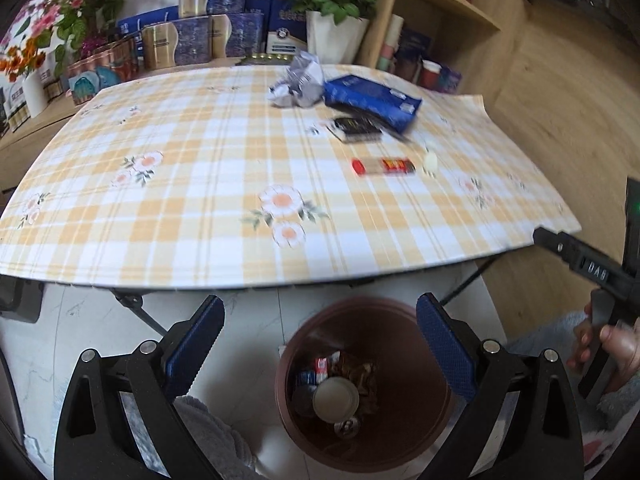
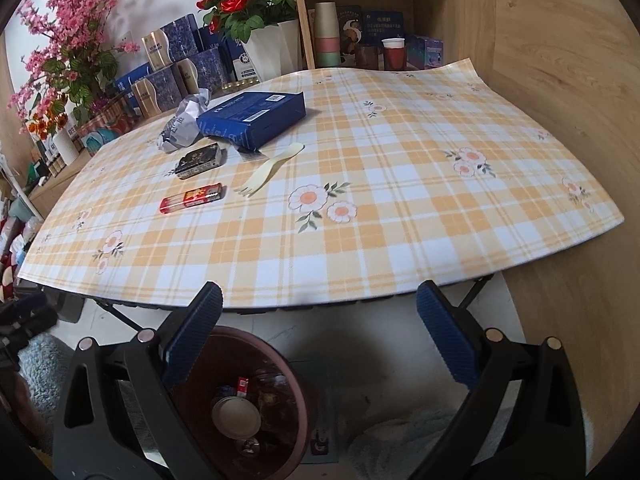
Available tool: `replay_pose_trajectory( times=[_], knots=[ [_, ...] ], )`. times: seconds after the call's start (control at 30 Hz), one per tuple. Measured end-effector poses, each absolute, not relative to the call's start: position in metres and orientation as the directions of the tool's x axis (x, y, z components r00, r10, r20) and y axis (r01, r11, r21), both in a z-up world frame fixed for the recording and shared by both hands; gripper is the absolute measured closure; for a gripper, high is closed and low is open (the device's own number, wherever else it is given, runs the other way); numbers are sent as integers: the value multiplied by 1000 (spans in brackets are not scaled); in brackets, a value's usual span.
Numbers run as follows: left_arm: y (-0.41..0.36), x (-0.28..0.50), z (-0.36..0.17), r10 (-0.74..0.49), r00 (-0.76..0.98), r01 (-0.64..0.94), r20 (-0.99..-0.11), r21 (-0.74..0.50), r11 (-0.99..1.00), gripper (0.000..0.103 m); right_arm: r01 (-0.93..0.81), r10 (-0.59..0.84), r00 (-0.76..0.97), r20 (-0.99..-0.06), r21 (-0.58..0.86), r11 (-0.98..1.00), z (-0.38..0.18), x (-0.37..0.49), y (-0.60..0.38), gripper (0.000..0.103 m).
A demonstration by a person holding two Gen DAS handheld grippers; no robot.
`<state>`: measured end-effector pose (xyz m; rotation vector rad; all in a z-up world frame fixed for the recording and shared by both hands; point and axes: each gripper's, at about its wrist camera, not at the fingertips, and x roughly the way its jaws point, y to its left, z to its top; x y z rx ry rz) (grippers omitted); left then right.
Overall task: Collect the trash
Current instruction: 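Move both open tools back over the table toward the remaining trash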
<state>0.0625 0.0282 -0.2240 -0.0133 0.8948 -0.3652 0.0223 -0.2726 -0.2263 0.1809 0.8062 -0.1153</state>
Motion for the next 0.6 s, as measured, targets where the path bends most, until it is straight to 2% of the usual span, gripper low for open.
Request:
replay_pose_trajectory(
  times=[0.43,0.6],
  knots=[
    [63,133,-158,-274,709,271,-650,-108,957,9,81,-74,680,-729,-26,996,-194,88,-269,7],
    [75,155,-145,-261,733,265,-629,-90,960,9,55,-49,683,-729,-16,998,-180,119,-267,6]
  ],
)
